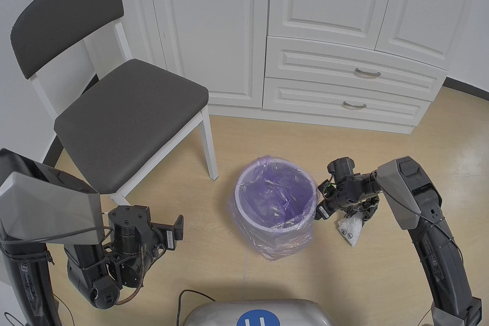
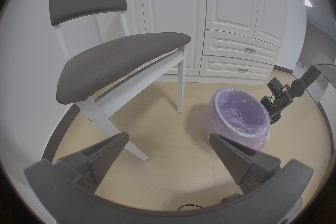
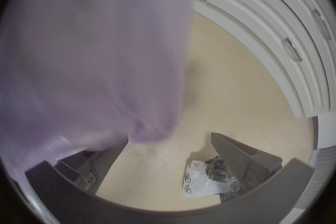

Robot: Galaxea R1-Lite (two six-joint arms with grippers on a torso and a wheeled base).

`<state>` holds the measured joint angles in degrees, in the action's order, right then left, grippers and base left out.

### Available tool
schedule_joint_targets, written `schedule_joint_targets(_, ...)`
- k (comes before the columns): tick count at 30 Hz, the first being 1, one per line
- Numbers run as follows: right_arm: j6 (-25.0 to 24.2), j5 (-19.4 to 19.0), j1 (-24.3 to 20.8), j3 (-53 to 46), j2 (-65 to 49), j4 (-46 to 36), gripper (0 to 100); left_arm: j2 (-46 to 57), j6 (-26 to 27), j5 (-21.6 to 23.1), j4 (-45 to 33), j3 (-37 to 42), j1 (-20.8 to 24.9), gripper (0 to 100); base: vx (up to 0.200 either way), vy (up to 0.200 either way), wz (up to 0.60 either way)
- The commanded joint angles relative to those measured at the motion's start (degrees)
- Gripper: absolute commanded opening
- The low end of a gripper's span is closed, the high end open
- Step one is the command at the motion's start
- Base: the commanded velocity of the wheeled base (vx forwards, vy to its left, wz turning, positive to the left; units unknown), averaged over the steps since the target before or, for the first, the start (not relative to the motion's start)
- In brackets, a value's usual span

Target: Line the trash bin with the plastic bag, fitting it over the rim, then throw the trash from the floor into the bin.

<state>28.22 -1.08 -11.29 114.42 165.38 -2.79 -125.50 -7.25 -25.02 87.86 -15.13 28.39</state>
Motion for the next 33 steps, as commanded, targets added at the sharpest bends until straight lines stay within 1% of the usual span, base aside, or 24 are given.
schedule_joint_targets(1,-0.27,-0.23,-0.14,0.17,1.53,0.07,100,-0.27,0.05,-0.03,0.03,0.01,0.17,100,0.0,0.0,0.0)
schedule_joint_targets(5,-1.68,-0.23,0.21,0.17,0.3,-0.55,100,-0.18,-0.04,-0.12,0.12,0.19,0.26,100,0.0,0.0,0.0)
schedule_joint_targets(7,-3.0,-0.32,0.21,0.17,-2.69,-0.55,100,-0.09,-0.04,-0.12,0.12,0.36,0.35,100,0.0,0.0,0.0)
schedule_joint_targets(11,-2.82,-0.58,0.65,-7.11,-10.07,-0.37,100,0.17,-0.04,-0.12,0.12,0.45,0.52,100,0.0,0.0,0.0)
schedule_joint_targets(13,-1.94,-1.55,1.27,-11.41,-14.29,0.15,100,0.17,-0.04,-0.12,0.12,0.63,0.79,100,0.0,0.0,0.0)
schedule_joint_targets(14,-1.94,-1.55,1.27,-11.41,-14.29,0.15,100,0.17,-0.04,-0.12,0.12,0.63,0.79,100,0.0,0.0,0.0)
schedule_joint_targets(15,-1.15,-1.9,2.15,-14.58,-17.55,0.68,100,0.08,0.05,-0.12,0.12,0.63,1.05,100,0.0,0.0,0.0)
schedule_joint_targets(18,-0.98,-1.9,3.29,-20.82,-21.94,3.32,100,-1.06,-0.04,-0.03,0.03,-0.16,1.84,100,0.0,0.0,0.0)
schedule_joint_targets(22,-1.77,-1.73,4.35,-29.96,-25.1,10.61,100,-4.75,-0.13,0.05,0.03,-2.71,2.11,100,0.0,0.0,0.0)
schedule_joint_targets(23,-2.56,-1.46,4.43,-33.56,-25.9,13.6,100,-6.07,-0.13,0.05,0.03,-3.42,1.93,100,0.0,0.0,0.0)
schedule_joint_targets(24,-2.73,-1.46,4.43,-34.0,-25.98,13.95,100,-6.25,-0.13,0.05,0.03,-3.5,1.93,100,0.0,0.0,0.0)
schedule_joint_targets(25,-5.9,-1.2,4.17,-40.94,-27.21,19.84,100,-7.65,-0.13,0.23,0.03,-4.12,1.75,100,0.0,0.0,0.0)
schedule_joint_targets(27,-8.18,-0.67,3.91,-44.37,-27.57,23.97,100,-8.18,-0.13,0.49,0.03,-4.38,1.67,100,0.0,0.0,0.0)
schedule_joint_targets(28,-10.64,0.91,3.82,-47.54,-27.57,28.63,100,-8.53,-0.13,0.58,0.03,-4.65,1.75,100,0.0,0.0,0.0)
schedule_joint_targets(31,-13.81,3.9,3.73,-49.47,-27.3,35.22,100,-9.32,-0.22,0.58,0.03,-4.65,1.93,100,0.0,0.0,0.0)
schedule_joint_targets(33,-15.39,3.9,3.73,-49.56,-27.3,36.72,100,-10.55,-0.13,0.49,0.03,-4.65,2.02,100,0.0,0.0,0.0)
